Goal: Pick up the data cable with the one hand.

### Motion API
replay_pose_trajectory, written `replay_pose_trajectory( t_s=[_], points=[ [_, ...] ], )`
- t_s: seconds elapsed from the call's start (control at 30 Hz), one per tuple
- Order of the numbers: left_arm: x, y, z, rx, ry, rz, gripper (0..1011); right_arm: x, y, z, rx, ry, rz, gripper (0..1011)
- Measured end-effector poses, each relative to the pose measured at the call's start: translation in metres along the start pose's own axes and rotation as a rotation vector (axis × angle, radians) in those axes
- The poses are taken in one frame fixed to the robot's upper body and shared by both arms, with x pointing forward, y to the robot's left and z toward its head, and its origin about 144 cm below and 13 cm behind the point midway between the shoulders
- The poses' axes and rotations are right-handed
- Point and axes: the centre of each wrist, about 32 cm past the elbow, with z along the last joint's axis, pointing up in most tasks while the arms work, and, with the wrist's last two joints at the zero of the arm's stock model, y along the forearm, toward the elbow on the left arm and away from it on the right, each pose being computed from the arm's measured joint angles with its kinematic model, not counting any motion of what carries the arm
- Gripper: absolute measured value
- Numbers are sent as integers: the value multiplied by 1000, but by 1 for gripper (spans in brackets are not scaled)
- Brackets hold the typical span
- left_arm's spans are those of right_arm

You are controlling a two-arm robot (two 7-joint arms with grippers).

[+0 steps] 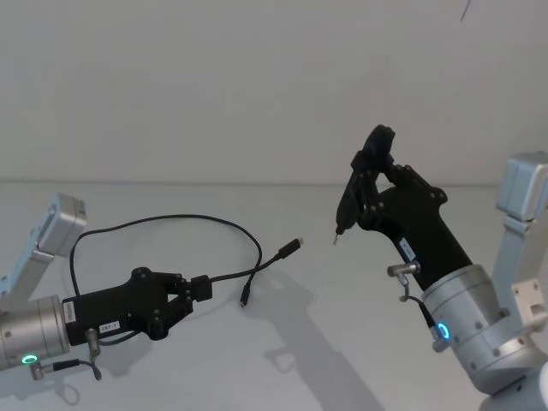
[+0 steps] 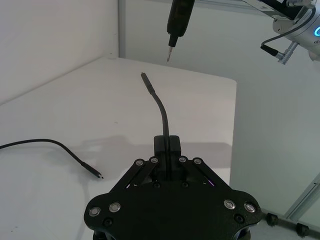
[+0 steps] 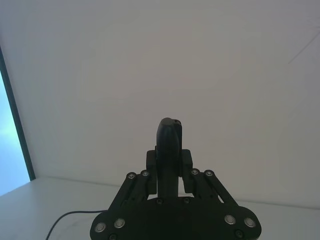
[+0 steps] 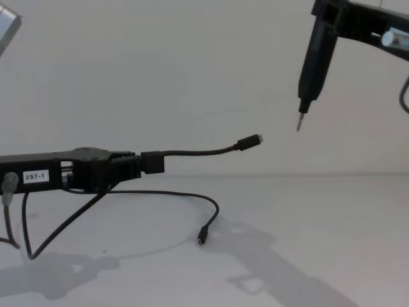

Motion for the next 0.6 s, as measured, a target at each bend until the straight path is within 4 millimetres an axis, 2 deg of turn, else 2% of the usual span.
replay_pose_trajectory(
  t_s=[0.6],
  points=[
    [0, 1, 0, -2, 1, -2, 47, -14, 11, -3, -10, 49, 49, 279]
  ],
)
